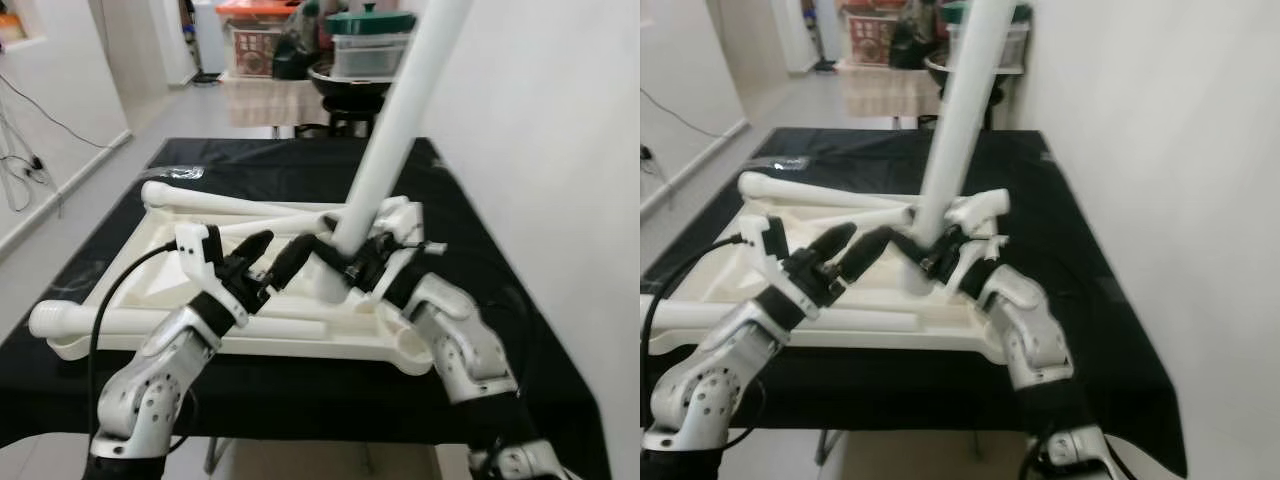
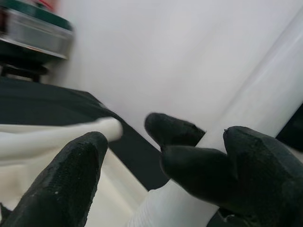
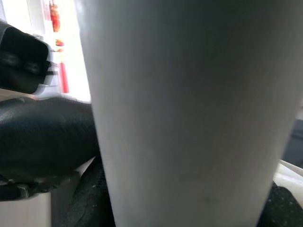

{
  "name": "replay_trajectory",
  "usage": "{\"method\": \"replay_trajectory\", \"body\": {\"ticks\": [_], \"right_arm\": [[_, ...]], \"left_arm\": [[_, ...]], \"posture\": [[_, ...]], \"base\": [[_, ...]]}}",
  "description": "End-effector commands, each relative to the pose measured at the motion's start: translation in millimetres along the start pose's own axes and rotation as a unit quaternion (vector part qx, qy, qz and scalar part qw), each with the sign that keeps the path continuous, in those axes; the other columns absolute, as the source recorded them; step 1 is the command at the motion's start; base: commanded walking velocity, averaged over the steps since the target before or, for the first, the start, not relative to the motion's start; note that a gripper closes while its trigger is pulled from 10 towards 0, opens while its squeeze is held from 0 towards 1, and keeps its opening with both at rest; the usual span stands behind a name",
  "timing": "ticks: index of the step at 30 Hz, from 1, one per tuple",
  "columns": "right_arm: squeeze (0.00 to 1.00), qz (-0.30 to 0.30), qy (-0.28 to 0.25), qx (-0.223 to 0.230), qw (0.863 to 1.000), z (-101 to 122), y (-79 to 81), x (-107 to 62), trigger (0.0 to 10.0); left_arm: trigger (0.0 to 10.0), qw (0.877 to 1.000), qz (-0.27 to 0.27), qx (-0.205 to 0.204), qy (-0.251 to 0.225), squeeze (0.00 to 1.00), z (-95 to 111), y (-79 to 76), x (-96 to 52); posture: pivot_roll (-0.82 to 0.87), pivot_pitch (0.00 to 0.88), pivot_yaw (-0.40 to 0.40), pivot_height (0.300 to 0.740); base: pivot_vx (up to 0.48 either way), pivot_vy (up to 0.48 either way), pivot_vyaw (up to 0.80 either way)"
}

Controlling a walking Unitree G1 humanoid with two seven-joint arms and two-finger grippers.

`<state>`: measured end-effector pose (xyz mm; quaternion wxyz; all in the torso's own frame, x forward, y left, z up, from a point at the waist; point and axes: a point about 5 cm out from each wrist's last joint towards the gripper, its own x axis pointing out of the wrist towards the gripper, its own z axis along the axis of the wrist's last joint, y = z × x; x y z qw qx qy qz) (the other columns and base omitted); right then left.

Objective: Building children table

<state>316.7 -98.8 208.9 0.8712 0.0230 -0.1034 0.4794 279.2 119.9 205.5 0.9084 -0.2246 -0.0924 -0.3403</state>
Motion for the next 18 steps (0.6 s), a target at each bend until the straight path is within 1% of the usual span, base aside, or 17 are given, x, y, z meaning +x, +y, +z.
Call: {"method": "replay_trajectory", "body": {"ticks": [1, 2, 3, 5, 6, 8, 11, 18], "right_arm": [[0.00, 0.024, 0.008, 0.004, 1.000, -1, 2.8, -10.5, 10.0], [0.00, 0.033, 0.016, 0.001, 0.999, -4, 4.6, -13.0, 10.0], [0.00, 0.033, 0.016, 0.001, 0.999, -4, 4.6, -13.0, 10.0], [0.00, 0.045, 0.032, -0.001, 0.998, -9, 7.0, -17.8, 10.0], [0.00, 0.045, 0.032, -0.001, 0.998, -9, 7.0, -17.8, 10.0], [0.00, 0.064, 0.043, 0.007, 0.997, -11, 11.3, -23.1, 10.0], [0.00, 0.088, 0.055, 0.014, 0.995, -13, 18.0, -29.3, 10.0], [0.00, 0.098, 0.062, 0.016, 0.993, -14, 21.3, -33.6, 10.0]], "left_arm": [[10.0, 0.998, -0.016, 0.000, 0.058, 0.00, -18, -2.5, -5.5], [10.0, 0.996, -0.023, 0.001, 0.085, 0.00, -25, -3.4, -9.2], [10.0, 0.996, -0.023, 0.001, 0.085, 0.00, -25, -3.4, -9.2], [10.0, 0.991, -0.037, 0.016, 0.125, 0.00, -36, -5.2, -16.4], [10.0, 0.991, -0.037, 0.016, 0.125, 0.00, -36, -5.2, -16.4], [10.0, 0.988, -0.033, 0.019, 0.148, 0.00, -43, -5.4, -21.9], [10.0, 0.986, -0.031, 0.023, 0.162, 0.00, -48, -6.0, -26.2], [10.0, 0.984, -0.033, 0.033, 0.172, 0.00, -52, -7.9, -28.1]], "posture": [[-0.01, 0.000, 0.021, 0.740], [-0.01, 0.000, 0.022, 0.740], [-0.01, 0.000, 0.022, 0.740], [-0.01, 0.000, 0.023, 0.740], [-0.01, 0.000, 0.023, 0.740], [-0.01, 0.000, 0.024, 0.740], [-0.01, 0.000, 0.024, 0.740], [-0.01, 0.000, 0.026, 0.740]], "base": [[0.000, 0.000, 0.00], [0.000, 0.000, 0.00], [0.000, 0.000, 0.00], [0.000, 0.000, 0.00], [0.000, 0.000, 0.00], [0.000, 0.000, 0.00], [0.000, 0.000, 0.00], [0.000, 0.000, 0.00]]}}
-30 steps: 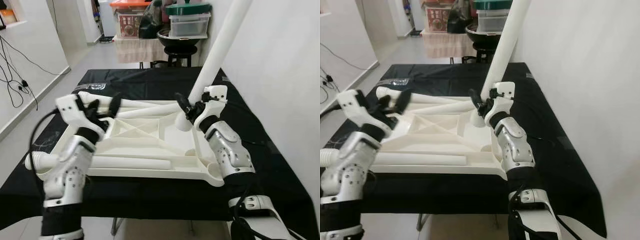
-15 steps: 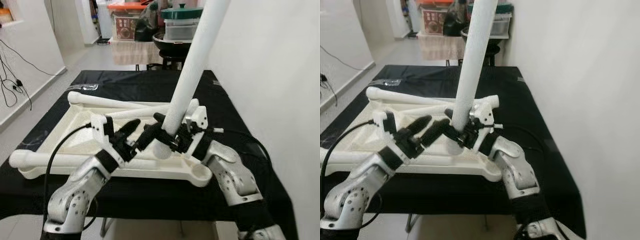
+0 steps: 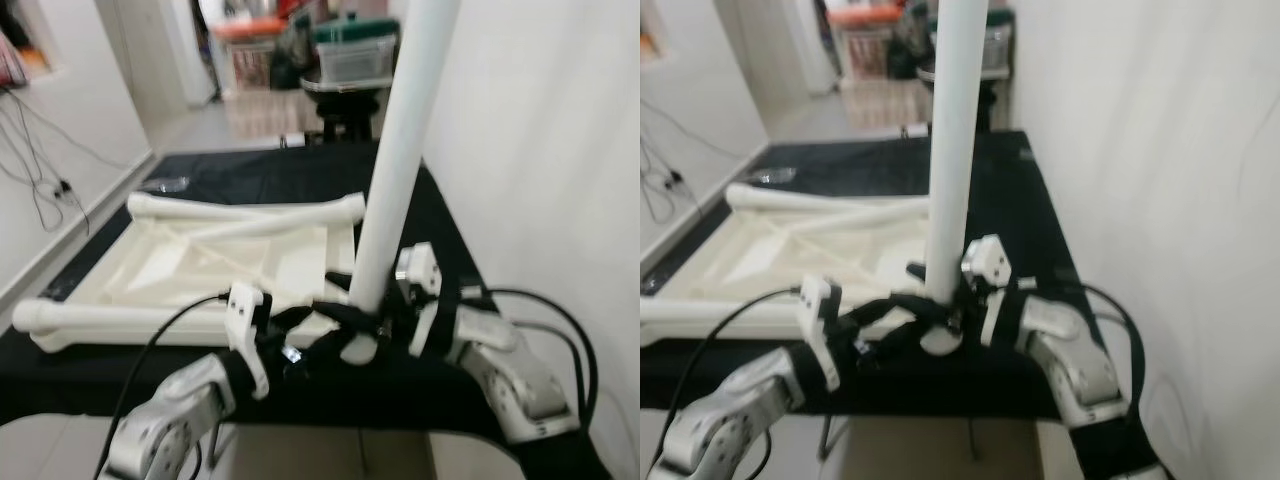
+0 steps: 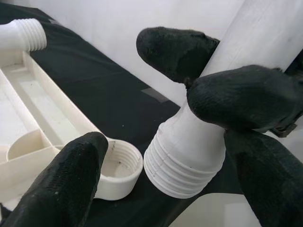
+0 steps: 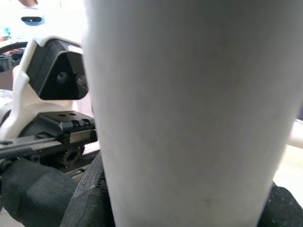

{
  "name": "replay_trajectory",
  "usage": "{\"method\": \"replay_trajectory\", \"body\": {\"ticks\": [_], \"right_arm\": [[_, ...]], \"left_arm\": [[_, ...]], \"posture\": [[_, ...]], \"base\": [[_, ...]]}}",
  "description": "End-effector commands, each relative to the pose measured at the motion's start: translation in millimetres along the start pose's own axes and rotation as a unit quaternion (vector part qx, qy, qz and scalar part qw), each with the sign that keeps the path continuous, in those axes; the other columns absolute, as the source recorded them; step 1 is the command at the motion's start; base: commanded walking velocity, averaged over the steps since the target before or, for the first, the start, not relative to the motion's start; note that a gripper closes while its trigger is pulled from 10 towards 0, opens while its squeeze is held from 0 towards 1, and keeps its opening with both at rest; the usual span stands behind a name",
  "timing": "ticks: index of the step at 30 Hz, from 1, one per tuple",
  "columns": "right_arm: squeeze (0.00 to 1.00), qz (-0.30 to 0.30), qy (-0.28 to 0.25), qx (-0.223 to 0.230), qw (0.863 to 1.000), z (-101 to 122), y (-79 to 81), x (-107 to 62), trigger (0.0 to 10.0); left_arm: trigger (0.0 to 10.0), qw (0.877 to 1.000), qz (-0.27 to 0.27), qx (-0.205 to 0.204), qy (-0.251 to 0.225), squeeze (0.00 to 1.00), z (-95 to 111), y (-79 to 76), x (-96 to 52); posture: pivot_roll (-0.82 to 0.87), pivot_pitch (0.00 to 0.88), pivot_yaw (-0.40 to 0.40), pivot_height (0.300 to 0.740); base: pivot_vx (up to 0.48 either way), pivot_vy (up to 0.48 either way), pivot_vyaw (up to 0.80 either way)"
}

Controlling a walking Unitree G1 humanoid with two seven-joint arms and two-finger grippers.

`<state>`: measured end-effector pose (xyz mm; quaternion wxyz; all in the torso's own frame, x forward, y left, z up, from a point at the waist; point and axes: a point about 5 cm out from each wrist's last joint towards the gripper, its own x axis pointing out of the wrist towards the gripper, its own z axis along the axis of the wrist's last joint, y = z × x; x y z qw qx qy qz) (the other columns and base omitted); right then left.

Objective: Building children table

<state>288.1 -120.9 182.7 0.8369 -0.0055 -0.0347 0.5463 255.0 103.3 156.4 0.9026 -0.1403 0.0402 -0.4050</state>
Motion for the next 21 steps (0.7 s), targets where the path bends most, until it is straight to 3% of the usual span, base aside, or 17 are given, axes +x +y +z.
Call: {"method": "replay_trajectory", "body": {"ticks": [1, 8, 13, 21], "right_arm": [[0.00, 0.023, -0.008, -0.002, 1.000, 4, 7.5, 4.8, 10.0], [0.00, 0.024, -0.004, 0.002, 1.000, 2, 8.0, 2.5, 10.0], [0.00, 0.034, 0.003, 0.006, 0.999, 1, 10.7, 0.5, 10.0], [0.00, 0.074, 0.021, 0.014, 0.997, -1, 15.9, -2.7, 10.0]], "left_arm": [[10.0, 1.000, 0.007, 0.009, 0.012, 0.00, -4, 1.2, -3.0], [10.0, 1.000, -0.002, 0.024, 0.018, 0.00, -5, -0.9, -3.3], [10.0, 0.999, -0.036, 0.016, 0.015, 0.00, -4, -7.8, -7.6], [10.0, 0.997, -0.027, 0.029, 0.058, 0.00, -17, -10.1, -12.1]], "posture": [[-0.01, 0.000, 0.027, 0.740], [-0.01, 0.000, 0.026, 0.740], [-0.01, 0.000, 0.030, 0.740], [0.00, 0.000, 0.031, 0.740]], "base": [[0.000, 0.000, 0.00], [0.000, 0.000, 0.00], [0.000, -0.441, 0.00], [0.000, 0.000, 0.00]]}}
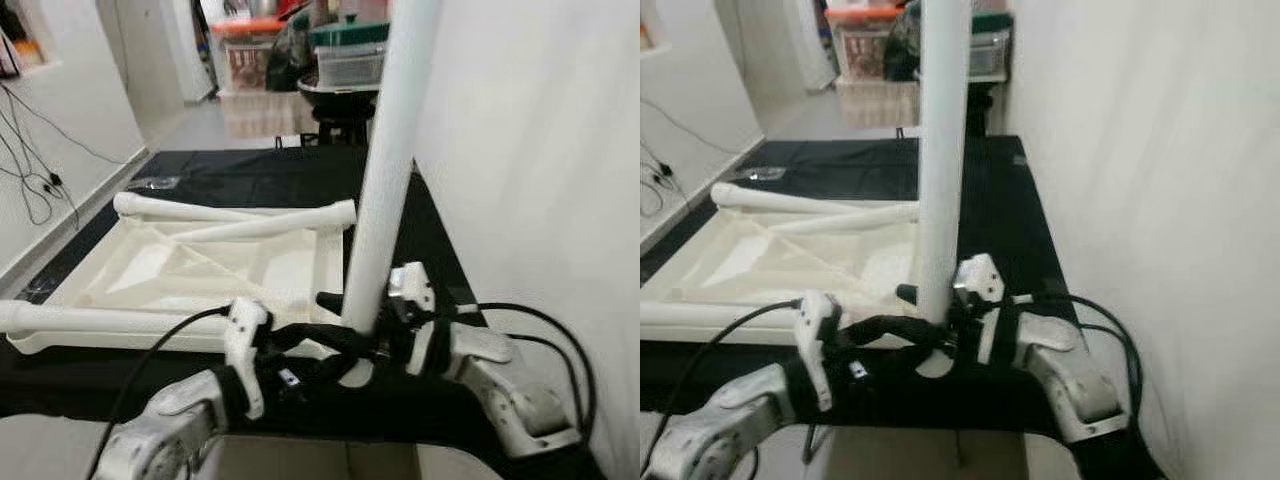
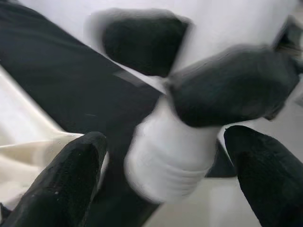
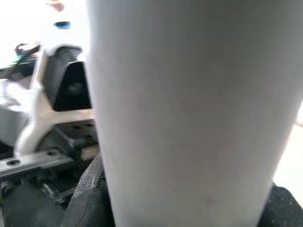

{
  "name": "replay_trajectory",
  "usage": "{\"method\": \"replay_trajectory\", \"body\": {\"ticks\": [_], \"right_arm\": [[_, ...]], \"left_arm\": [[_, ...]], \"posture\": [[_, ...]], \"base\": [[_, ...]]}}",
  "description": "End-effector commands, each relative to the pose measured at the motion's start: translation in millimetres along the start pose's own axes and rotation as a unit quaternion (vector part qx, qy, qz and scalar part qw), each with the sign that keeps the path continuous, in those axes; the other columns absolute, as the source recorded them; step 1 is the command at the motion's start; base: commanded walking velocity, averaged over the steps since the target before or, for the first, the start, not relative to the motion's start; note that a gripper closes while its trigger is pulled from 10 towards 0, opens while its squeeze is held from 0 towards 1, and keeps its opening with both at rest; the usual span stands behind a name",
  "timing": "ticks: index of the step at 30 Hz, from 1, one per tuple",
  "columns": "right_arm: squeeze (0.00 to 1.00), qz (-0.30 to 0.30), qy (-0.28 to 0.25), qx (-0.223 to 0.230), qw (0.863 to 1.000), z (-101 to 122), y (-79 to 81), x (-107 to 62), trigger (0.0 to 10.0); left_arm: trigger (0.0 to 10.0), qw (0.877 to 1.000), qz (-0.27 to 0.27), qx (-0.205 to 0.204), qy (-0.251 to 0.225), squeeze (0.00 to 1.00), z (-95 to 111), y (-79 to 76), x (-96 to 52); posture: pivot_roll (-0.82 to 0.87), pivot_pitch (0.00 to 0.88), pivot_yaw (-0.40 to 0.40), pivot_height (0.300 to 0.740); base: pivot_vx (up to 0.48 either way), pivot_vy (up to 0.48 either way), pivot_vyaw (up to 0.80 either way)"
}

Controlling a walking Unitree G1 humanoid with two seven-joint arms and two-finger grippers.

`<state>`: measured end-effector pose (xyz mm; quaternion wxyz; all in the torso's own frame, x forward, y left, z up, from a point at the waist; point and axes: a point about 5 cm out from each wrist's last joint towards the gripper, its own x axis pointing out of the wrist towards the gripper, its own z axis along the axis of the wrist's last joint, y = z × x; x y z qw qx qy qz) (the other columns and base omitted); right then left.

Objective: Building children table

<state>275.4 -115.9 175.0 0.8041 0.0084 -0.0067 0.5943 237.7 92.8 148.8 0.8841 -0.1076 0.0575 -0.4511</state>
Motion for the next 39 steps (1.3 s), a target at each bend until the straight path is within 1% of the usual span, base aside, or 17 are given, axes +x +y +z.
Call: {"method": "replay_trajectory", "body": {"ticks": [1, 5, 7, 8, 9, 10, 15, 17, 22, 24, 27, 28, 31, 35, 39], "right_arm": [[0.00, 0.022, 0.011, -0.015, 1.000, 6, 2.6, -1.9, 10.0], [0.00, 0.025, 0.014, -0.015, 0.999, 6, 1.8, -1.4, 10.0], [0.00, 0.026, 0.015, -0.016, 0.999, 6, -0.3, 1.0, 10.0], [0.00, 0.027, 0.015, -0.016, 0.999, 6, -0.3, 2.6, 10.0], [0.00, 0.027, 0.015, -0.016, 0.999, 6, -0.3, 2.6, 10.0], [0.00, 0.030, 0.015, -0.016, 0.999, 5, 0.4, 4.6, 10.0], [0.00, 0.034, 0.014, -0.015, 0.999, 5, 2.0, 6.8, 10.0], [0.00, 0.032, 0.013, -0.015, 0.999, 5, 2.0, 6.6, 10.0], [0.00, 0.019, 0.010, -0.020, 1.000, 7, -0.3, 6.8, 10.0], [0.00, 0.003, 0.004, -0.024, 1.000, 8, -4.3, 8.1, 10.0], [0.00, -0.010, 0.001, -0.027, 1.000, 9, -7.2, 8.9, 10.0], [0.00, -0.025, -0.002, -0.029, 0.999, 9, -11.2, 9.6, 10.0], [0.00, -0.046, -0.007, -0.029, 0.998, 11, -18.0, 10.1, 10.0], [0.00, -0.050, -0.008, -0.029, 0.998, 11, -20.5, 11.6, 10.0], [0.00, -0.059, -0.012, -0.027, 0.998, 11, -23.2, 13.3, 10.0]], "left_arm": [[10.0, 0.999, 0.013, 0.011, 0.035, 0.00, -9, 3.8, -10.0], [10.0, 0.999, 0.014, 0.013, 0.043, 0.00, -12, 2.6, -11.5], [10.0, 0.997, 0.044, 0.015, 0.057, 0.00, -15, 6.6, -13.0], [10.0, 0.996, 0.062, 0.017, 0.055, 0.00, -15, 9.5, -13.1], [10.0, 0.996, 0.062, 0.017, 0.055, 0.00, -15, 9.5, -13.1], [10.0, 0.996, 0.073, 0.021, 0.053, 0.00, -15, 11.3, -14.0], [10.0, 0.995, 0.090, 0.023, 0.044, 0.00, -15, 13.0, -15.9], [10.0, 0.994, 0.094, 0.026, 0.043, 0.00, -15, 13.5, -15.8], [10.0, 0.993, 0.108, 0.040, 0.035, 0.00, -11, 17.5, -14.2], [10.0, 0.990, 0.127, 0.047, 0.029, 0.00, -8, 21.9, -14.2], [10.0, 0.989, 0.138, 0.051, 0.027, 0.00, -7, 24.3, -14.3], [10.0, 0.987, 0.147, 0.055, 0.027, 0.00, -7, 26.0, -14.7], [10.0, 0.986, 0.152, 0.064, 0.032, 0.00, -8, 25.9, -16.0], [10.0, 0.982, 0.168, 0.065, 0.047, 0.00, -13, 28.5, -18.0], [10.0, 0.981, 0.174, 0.068, 0.049, 0.00, -14, 29.5, -18.6]], "posture": [[0.00, 0.000, 0.029, 0.740], [0.00, 0.000, 0.028, 0.740], [0.01, 0.000, 0.025, 0.740], [0.01, 0.000, 0.021, 0.740], [0.01, 0.000, 0.021, 0.740], [0.01, 0.000, 0.020, 0.740], [0.01, 0.000, 0.022, 0.740], [0.00, 0.000, 0.026, 0.740], [0.00, 0.000, 0.030, 0.740], [0.01, 0.000, 0.033, 0.740], [0.01, 0.000, 0.033, 0.740], [0.01, 0.000, 0.033, 0.740], [0.01, 0.000, 0.035, 0.740], [0.01, 0.000, 0.036, 0.740], [0.01, 0.000, 0.034, 0.740]], "base": [[0.000, 0.000, 0.00], [0.000, 0.000, 0.00], [0.000, 0.240, 0.00], [0.000, 0.476, 0.00], [0.000, 0.476, 0.00], [0.000, 0.476, 0.00], [0.000, 0.476, 0.00], [0.000, 0.000, 0.00], [0.000, 0.000, 0.00], [0.000, 0.000, 0.00], [0.000, 0.000, 0.00], [0.000, 0.000, 0.00], [0.000, 0.000, 0.00], [0.000, 0.000, 0.00], [0.000, 0.000, 0.00]]}}
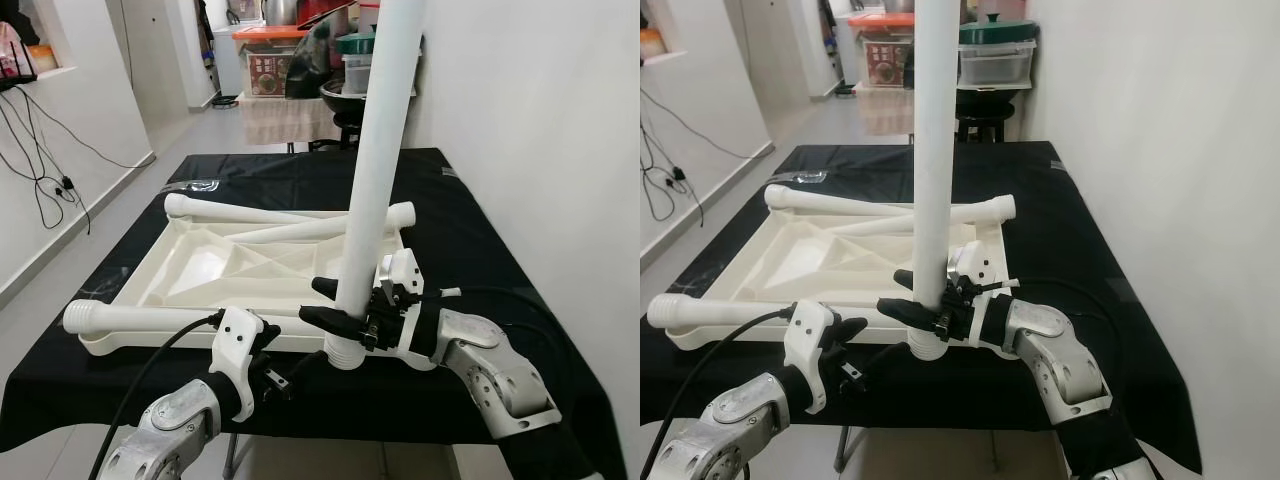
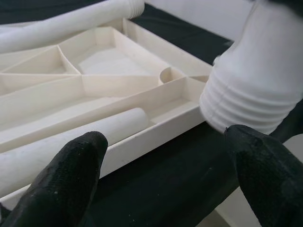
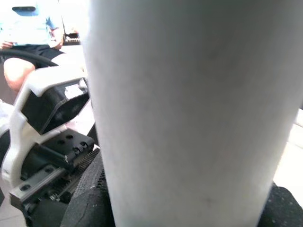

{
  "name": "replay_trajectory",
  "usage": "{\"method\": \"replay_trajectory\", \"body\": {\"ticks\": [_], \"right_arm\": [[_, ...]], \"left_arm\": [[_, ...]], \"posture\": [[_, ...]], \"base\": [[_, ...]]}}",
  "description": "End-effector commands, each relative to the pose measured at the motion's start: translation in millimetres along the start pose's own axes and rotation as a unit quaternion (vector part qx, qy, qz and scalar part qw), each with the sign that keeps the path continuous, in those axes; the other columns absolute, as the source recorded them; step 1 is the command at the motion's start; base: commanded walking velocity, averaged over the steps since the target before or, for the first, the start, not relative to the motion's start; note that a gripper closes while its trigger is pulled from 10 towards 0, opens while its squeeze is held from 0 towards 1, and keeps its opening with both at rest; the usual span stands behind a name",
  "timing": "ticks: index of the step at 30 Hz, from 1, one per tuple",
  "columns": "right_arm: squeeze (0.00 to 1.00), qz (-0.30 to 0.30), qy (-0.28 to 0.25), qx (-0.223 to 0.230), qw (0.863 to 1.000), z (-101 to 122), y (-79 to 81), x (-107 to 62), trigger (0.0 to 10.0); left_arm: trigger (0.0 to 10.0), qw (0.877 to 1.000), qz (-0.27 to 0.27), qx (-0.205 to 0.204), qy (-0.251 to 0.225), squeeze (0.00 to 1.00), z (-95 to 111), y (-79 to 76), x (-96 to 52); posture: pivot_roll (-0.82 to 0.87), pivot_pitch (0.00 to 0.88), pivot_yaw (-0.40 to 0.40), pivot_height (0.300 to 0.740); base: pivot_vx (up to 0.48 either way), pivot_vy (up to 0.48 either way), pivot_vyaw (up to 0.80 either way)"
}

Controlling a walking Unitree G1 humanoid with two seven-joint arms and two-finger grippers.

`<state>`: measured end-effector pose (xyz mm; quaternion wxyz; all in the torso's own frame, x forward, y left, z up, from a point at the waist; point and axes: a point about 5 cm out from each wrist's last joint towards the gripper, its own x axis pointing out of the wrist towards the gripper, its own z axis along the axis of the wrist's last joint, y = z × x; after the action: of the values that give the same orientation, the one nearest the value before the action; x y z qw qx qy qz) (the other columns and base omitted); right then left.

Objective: Building children table

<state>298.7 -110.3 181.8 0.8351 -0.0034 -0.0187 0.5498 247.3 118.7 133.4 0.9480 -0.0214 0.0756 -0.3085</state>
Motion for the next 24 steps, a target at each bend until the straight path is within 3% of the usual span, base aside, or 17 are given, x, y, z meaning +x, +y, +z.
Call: {"method": "replay_trajectory", "body": {"ticks": [1, 8, 14, 22, 24], "right_arm": [[0.00, -0.019, -0.013, -0.007, 1.000, 4, -6.0, 4.1, 10.0], [0.00, -0.060, -0.022, 0.010, 0.998, 3, -16.0, 16.3, 10.0], [0.00, -0.052, -0.024, 0.010, 0.998, 4, -16.5, 27.0, 10.0], [0.00, -0.044, -0.026, 0.002, 0.999, 10, -19.1, 33.6, 10.0], [0.00, -0.041, -0.034, -0.003, 0.999, 17, -24.1, 35.2, 10.0]], "left_arm": [[10.0, 1.000, 0.017, 0.005, 0.010, 0.00, -4, 4.7, -2.0], [10.0, 0.999, 0.040, 0.032, -0.013, 0.00, 2, 6.1, -6.8], [10.0, 0.994, 0.102, 0.043, 0.000, 0.00, -2, 15.9, -12.5], [10.0, 0.988, 0.143, 0.056, -0.016, 0.00, 5, 20.8, -21.0], [10.0, 0.985, 0.150, 0.080, -0.021, 0.00, 9, 23.6, -28.1]], "posture": [[0.01, 0.000, 0.033, 0.740], [0.02, 0.001, 0.029, 0.740], [0.03, 0.034, 0.026, 0.740], [0.04, 0.081, 0.029, 0.740], [0.06, 0.112, 0.029, 0.740]], "base": [[0.000, 0.000, 0.00], [0.000, 0.000, 0.00], [0.000, 0.000, 0.00], [0.000, 0.000, 0.00], [0.000, 0.000, 0.00]]}}
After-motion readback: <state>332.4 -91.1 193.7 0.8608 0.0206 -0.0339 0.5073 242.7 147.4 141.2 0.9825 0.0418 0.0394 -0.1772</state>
